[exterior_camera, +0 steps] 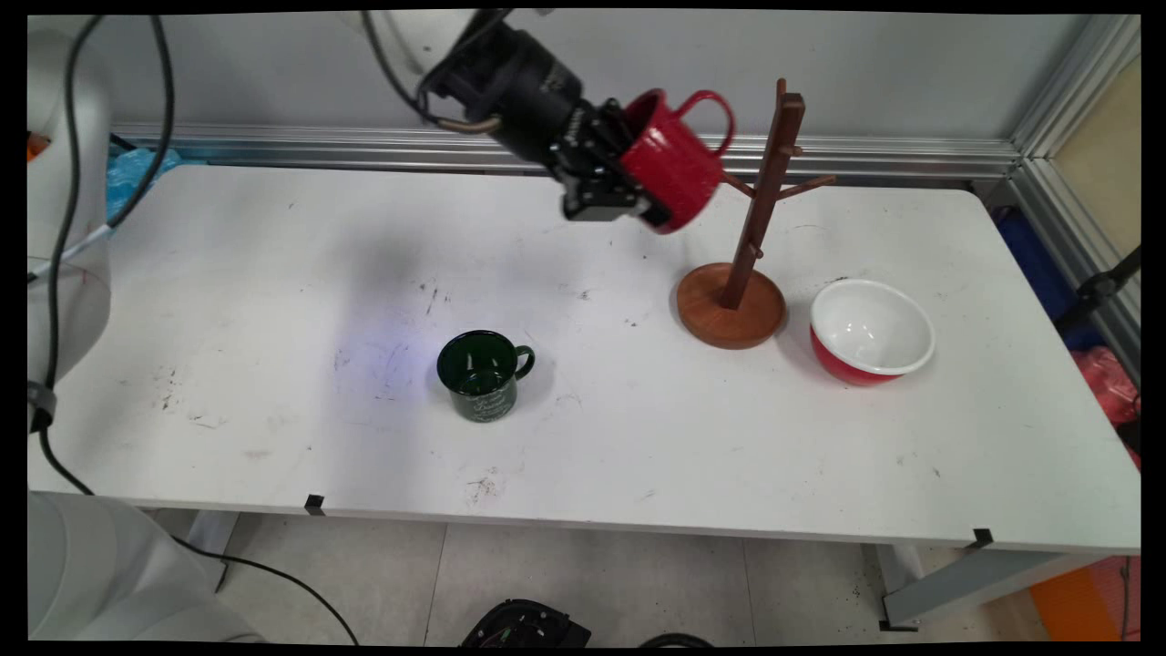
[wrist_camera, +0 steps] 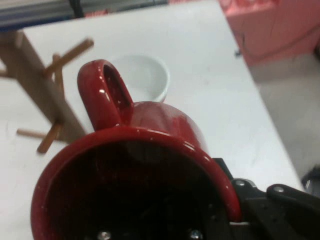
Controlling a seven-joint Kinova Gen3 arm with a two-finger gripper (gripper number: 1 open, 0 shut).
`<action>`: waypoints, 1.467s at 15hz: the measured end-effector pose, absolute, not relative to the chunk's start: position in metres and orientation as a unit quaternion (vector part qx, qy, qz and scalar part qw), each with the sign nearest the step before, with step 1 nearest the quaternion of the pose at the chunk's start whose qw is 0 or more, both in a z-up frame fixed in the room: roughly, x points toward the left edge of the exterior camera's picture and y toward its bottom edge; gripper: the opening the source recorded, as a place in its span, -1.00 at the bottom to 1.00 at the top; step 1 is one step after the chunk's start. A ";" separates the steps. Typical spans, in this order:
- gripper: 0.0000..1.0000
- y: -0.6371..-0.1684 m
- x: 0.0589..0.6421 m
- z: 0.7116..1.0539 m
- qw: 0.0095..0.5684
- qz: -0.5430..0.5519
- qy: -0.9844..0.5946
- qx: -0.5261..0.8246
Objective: Place the picked object on the table
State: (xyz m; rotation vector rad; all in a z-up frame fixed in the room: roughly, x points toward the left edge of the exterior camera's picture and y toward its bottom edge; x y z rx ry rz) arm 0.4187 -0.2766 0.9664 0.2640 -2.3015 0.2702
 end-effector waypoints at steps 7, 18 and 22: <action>-1.00 -0.274 0.450 0.969 0.317 0.142 -0.936 0.054; -1.00 -0.313 0.468 0.955 0.212 0.151 -0.965 -0.042; -1.00 -0.334 0.468 0.940 0.177 0.140 -0.970 -0.087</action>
